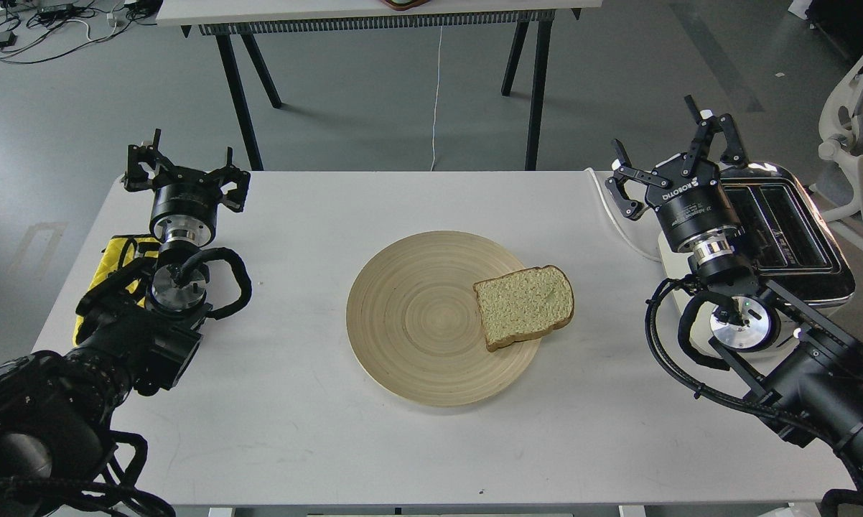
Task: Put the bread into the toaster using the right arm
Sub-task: 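Lower the right gripper and move it toward the bread slice on the plate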
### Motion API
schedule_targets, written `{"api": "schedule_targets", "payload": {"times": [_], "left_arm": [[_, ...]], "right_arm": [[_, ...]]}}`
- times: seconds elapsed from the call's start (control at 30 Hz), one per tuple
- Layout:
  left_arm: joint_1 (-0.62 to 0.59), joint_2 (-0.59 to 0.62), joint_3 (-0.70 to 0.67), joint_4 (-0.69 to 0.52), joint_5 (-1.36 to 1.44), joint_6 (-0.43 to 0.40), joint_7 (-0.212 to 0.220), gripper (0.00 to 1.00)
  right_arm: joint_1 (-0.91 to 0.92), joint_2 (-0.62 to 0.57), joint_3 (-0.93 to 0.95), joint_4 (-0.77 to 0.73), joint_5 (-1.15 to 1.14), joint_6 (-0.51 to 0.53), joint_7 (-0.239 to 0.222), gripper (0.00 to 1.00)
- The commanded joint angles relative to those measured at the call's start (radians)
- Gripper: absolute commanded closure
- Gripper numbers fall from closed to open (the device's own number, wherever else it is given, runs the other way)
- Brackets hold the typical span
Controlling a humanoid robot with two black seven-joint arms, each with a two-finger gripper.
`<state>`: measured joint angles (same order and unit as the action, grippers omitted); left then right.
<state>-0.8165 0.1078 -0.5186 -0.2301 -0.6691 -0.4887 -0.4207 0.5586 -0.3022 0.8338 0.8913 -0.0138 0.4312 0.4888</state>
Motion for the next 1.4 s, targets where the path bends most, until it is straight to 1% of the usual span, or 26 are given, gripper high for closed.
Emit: {"api": "schedule_targets", "payload": {"times": [0.0,0.13,0.23,0.27,0.43,0.67,0.77,0.83,0.93,1.1,1.2,1.37], "left_arm": [[0.0,0.001,0.0,0.0,-0.001,0.0,0.003,0.0],[0.0,0.001,0.0,0.0,0.0,0.0,0.004,0.0],[0.0,0.001,0.0,0.0,0.0,0.0,0.005,0.0],[0.0,0.001,0.0,0.0,0.0,0.0,0.005,0.0],[-0.001,0.001,0.0,0.0,-0.001,0.0,0.005,0.0],[0.0,0.001,0.0,0.0,0.0,0.0,0.005,0.0],[0.0,0.001,0.0,0.0,0.0,0.0,0.005,0.0],[0.0,0.001,0.0,0.0,-0.001,0.0,0.004,0.0],[0.0,0.001,0.0,0.0,-0.001,0.0,0.003,0.0],[-0.001,0.001,0.0,0.0,-0.001,0.0,0.003,0.0],[-0.001,0.001,0.0,0.0,-0.001,0.0,0.003,0.0],[0.0,0.001,0.0,0.0,-0.001,0.0,0.003,0.0]], "right_arm": [[0.001,0.0,0.001,0.001,0.002,0.0,0.0,0.0],[0.003,-0.001,-0.008,0.006,-0.002,-0.002,0.0,0.0],[0.007,-0.011,-0.016,0.008,-0.017,-0.023,0.0,0.0],[0.014,-0.015,-0.022,0.008,-0.021,-0.047,0.0,0.0],[0.05,-0.069,-0.082,0.009,-0.194,-0.248,0.0,0.0],[0.052,-0.086,-0.2,0.049,-0.506,-0.599,0.0,0.0],[0.05,-0.098,-0.3,0.051,-0.584,-0.712,0.0,0.0],[0.047,-0.1,-0.355,0.054,-0.597,-0.761,0.0,0.0],[0.037,-0.109,-0.41,0.075,-0.597,-0.795,0.0,0.0],[-0.005,-0.127,-0.455,0.12,-0.6,-0.81,0.0,0.0],[-0.016,-0.127,-0.493,0.123,-0.604,-0.821,0.0,0.0],[-0.014,-0.117,-0.608,0.12,-0.606,-0.865,0.0,0.0]]}}
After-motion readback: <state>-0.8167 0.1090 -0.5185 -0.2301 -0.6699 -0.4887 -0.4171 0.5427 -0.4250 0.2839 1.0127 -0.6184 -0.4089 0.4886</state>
